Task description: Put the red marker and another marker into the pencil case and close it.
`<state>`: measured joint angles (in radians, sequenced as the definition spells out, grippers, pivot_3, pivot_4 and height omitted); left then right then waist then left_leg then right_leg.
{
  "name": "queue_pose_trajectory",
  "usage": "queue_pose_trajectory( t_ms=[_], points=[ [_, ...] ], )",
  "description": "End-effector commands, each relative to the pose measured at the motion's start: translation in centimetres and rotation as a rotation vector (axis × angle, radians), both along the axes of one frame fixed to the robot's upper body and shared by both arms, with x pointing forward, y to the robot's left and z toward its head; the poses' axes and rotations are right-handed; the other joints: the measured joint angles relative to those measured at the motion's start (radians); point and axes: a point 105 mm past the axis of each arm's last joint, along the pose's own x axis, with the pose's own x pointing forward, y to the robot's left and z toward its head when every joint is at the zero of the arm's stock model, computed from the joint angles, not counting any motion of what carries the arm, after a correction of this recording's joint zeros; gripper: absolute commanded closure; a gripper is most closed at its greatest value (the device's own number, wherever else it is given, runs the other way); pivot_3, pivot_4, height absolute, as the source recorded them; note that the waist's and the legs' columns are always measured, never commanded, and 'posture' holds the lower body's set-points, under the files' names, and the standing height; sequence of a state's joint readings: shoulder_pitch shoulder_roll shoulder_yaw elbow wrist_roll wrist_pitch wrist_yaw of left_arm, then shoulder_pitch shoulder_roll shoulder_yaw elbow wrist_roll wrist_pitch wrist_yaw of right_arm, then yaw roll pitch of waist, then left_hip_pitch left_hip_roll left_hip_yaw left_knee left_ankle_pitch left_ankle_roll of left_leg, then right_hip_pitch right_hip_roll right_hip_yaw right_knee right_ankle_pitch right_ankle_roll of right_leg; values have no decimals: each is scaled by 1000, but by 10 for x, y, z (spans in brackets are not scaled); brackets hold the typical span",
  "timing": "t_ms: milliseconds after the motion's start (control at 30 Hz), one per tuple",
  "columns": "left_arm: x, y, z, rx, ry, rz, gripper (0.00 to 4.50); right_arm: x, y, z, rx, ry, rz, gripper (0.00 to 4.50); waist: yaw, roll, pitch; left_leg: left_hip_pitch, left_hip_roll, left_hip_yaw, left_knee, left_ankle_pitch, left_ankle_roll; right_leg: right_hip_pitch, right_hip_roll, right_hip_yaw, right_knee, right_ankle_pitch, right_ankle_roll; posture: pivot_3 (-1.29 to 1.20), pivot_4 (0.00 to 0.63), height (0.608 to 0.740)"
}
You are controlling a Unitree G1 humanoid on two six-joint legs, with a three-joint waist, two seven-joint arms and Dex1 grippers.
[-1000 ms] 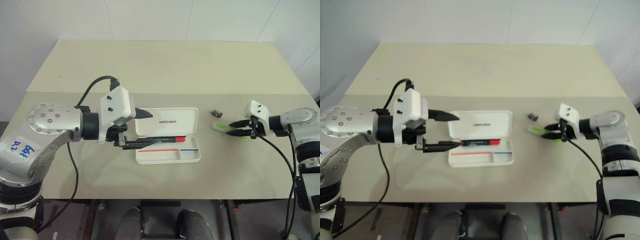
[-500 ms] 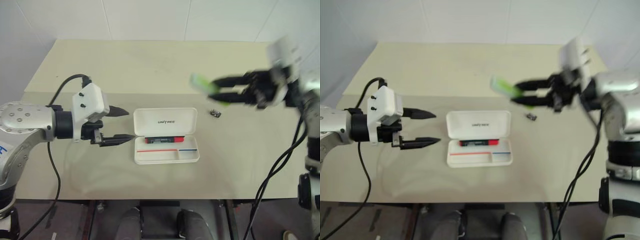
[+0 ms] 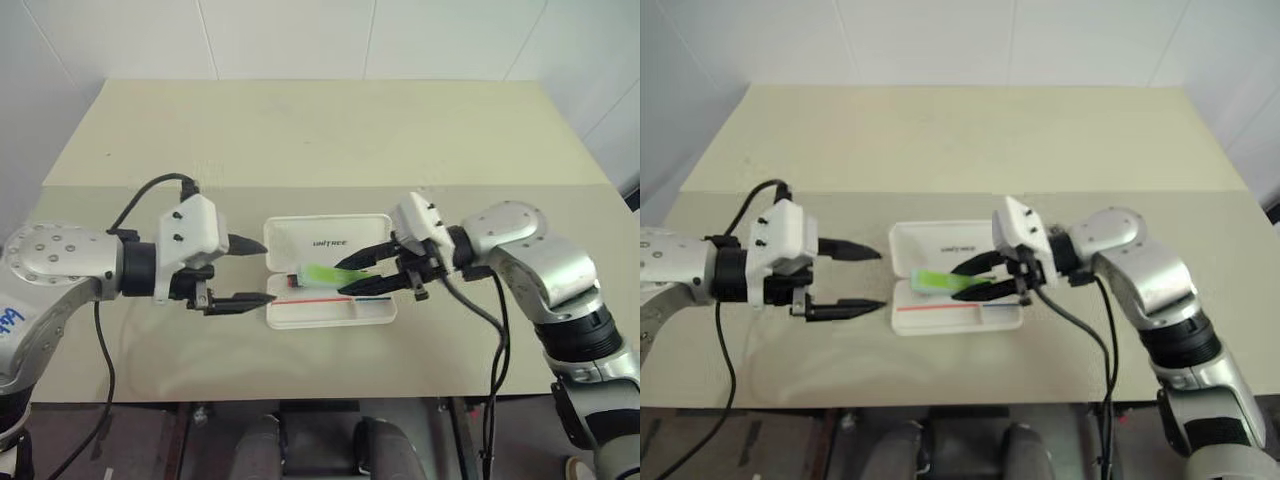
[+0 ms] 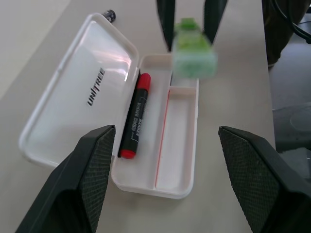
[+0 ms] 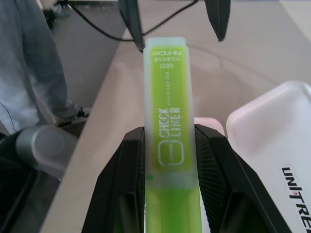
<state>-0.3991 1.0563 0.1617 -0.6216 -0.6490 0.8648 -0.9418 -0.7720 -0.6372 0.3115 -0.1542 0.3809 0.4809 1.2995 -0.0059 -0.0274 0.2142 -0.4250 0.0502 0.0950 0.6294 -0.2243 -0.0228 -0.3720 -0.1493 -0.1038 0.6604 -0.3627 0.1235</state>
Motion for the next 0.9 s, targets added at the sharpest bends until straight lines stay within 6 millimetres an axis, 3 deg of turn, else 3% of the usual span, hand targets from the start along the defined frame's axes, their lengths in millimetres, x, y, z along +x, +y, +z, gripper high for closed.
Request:
queue_pose_trajectory(
  t_ms=[33, 400, 733, 900],
  points=[
    [-4, 9, 7, 18, -34, 41, 864, 1, 12, -7, -24, -50, 31, 3428, 1, 0, 0, 0, 0, 0, 0, 0, 0, -1, 0, 0, 0, 0, 0, 0, 150, 740],
    [-15, 4, -2, 3, -3, 50, 864, 3, 33, -38, -107, -74, 67, 3428, 2, -2, -1, -1, 0, 1, 1, 0, 0, -1, 0, 1, 1, 0, 0, 0, 150, 740],
    [-14, 4, -2, -5, -6, 61, 864, 19, 47, -44, -101, -60, 23, 3428, -1, -2, -1, -1, 1, 1, 0, 0, 0, -2, 0, 1, 1, 0, 0, 0, 150, 740],
    [-14, 6, -1, -3, -6, 69, 864, 18, 47, -42, -90, -47, 29, 1734, 1, -2, -1, -1, 1, 1, 0, 0, 0, -2, 0, 1, 1, 0, 0, 0, 150, 740]
  ],
)
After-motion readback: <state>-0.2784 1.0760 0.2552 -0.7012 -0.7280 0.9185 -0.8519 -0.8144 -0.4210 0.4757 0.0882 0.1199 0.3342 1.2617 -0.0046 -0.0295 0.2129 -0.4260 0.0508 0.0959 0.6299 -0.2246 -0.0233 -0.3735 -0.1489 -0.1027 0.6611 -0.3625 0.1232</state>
